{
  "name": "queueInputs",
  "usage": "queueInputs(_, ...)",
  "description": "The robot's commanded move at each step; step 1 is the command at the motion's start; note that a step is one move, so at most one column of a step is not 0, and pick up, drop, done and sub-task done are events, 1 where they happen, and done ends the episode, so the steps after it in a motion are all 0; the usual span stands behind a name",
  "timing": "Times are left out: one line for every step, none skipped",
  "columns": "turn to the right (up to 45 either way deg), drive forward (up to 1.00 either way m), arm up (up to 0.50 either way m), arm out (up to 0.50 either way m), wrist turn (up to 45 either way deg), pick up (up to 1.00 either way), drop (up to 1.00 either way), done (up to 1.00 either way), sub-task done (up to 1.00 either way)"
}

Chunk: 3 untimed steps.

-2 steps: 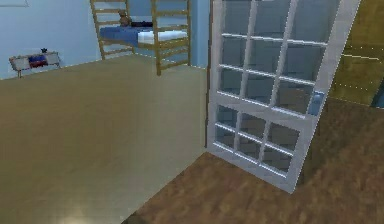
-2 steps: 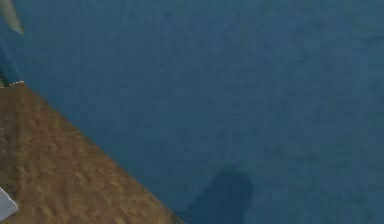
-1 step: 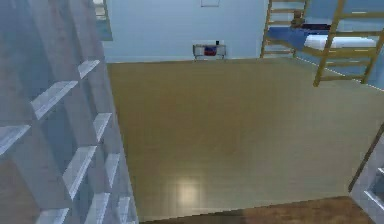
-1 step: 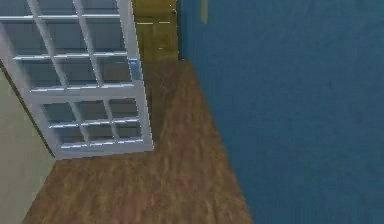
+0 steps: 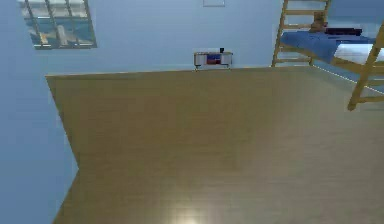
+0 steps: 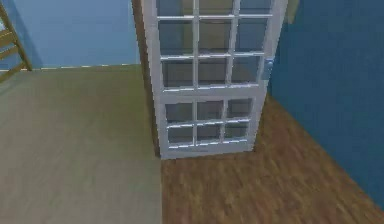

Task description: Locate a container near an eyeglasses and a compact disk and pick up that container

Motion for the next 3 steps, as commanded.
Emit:
queueInputs(0.0, 1.00, 0.00, 0.00, 0.0, 0.00, 0.00, 0.00, 0.00)
queueInputs(0.0, 1.00, 0.00, 0.00, 0.0, 0.00, 0.00, 0.00, 0.00)
queueInputs(0.0, 1.00, 0.00, 0.00, 0.0, 0.00, 0.00, 0.00, 0.00)
